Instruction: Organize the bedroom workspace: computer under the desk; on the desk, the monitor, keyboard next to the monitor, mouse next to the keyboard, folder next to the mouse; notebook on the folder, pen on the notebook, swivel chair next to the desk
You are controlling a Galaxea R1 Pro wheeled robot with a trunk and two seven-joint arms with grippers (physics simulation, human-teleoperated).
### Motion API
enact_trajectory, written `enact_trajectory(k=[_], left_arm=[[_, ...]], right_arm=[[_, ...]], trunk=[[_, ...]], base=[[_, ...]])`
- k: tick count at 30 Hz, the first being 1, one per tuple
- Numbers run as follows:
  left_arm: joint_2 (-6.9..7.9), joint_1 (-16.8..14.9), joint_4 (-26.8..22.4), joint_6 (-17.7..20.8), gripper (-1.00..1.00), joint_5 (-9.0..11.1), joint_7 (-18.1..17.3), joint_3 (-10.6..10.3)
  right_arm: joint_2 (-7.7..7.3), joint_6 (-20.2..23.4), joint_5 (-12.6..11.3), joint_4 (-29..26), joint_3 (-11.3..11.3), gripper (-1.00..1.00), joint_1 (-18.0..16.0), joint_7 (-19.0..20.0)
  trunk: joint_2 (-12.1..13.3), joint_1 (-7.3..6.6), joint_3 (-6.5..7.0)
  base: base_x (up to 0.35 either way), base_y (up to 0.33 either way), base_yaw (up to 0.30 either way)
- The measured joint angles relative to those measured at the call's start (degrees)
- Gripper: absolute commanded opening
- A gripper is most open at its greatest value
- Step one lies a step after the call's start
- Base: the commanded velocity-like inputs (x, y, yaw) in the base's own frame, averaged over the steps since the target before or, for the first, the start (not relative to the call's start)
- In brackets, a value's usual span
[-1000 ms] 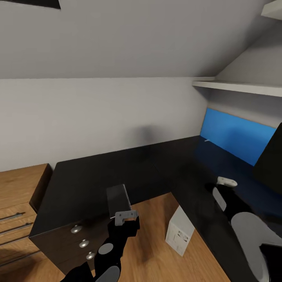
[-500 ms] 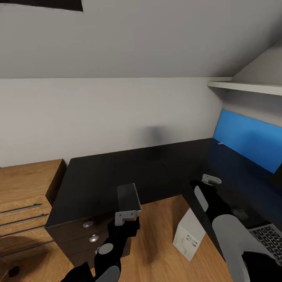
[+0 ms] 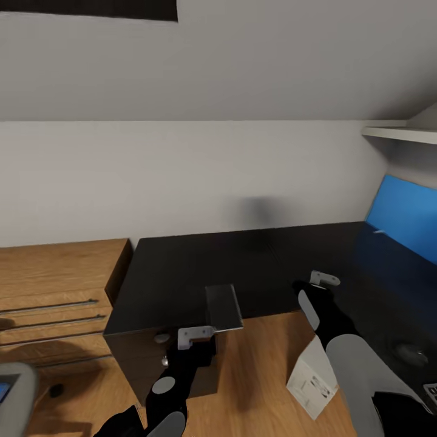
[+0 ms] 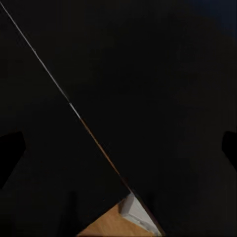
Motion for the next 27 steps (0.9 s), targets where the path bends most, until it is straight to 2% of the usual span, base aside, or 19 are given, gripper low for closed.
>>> enact_trajectory(k=[4,5,9,15,16,18,22,27], left_arm=[[0.06,0.00,0.10,0.00,1.00,0.05,0.00,0.20],[0.07,-0.02,0.33,0.00,1.00,0.04,0.00,0.20],[0.08,-0.02,0.41,0.00,1.00,0.03,0.00,0.21],[0.08,-0.02,0.50,0.00,1.00,0.03,0.00,0.21],[0.08,-0.02,0.51,0.00,1.00,0.02,0.00,0.22],[0.08,-0.02,0.54,0.00,1.00,0.06,0.00,0.21],[0.02,-0.02,0.92,0.00,1.00,0.10,0.00,0.21],[0.04,-0.01,0.92,0.00,1.00,0.09,0.00,0.22]], right_arm=[[0.05,-0.13,0.00,-0.05,0.87,1.00,0.49,-0.07],[0.94,-0.06,-0.05,-0.14,1.84,1.00,0.79,-0.12],[1.70,-0.10,0.41,-0.23,2.41,1.00,1.30,-0.19],[1.99,-0.08,3.66,-2.29,4.50,1.00,3.12,-0.15],[2.12,-0.17,4.27,-9.85,5.06,1.00,7.09,0.00],[2.14,-0.22,4.30,-12.53,5.14,1.00,8.80,0.03],[2.24,-0.20,4.19,-15.96,5.26,1.00,10.63,0.14],[2.56,-0.26,4.18,-16.18,5.29,1.00,10.70,0.10]], trunk=[[0.00,0.00,0.00],[0.00,0.00,-0.01],[0.00,0.00,-0.02],[0.00,0.00,-0.02],[0.00,0.00,-0.02],[0.00,0.00,-0.02],[0.00,0.00,-0.02],[0.00,0.00,-0.02]], base=[[0.000,0.000,0.229],[0.000,0.000,0.074],[0.000,0.000,0.034],[0.000,0.000,0.005],[0.000,0.000,0.000],[0.000,0.000,0.000],[0.000,0.000,0.002],[0.000,0.000,0.113]])
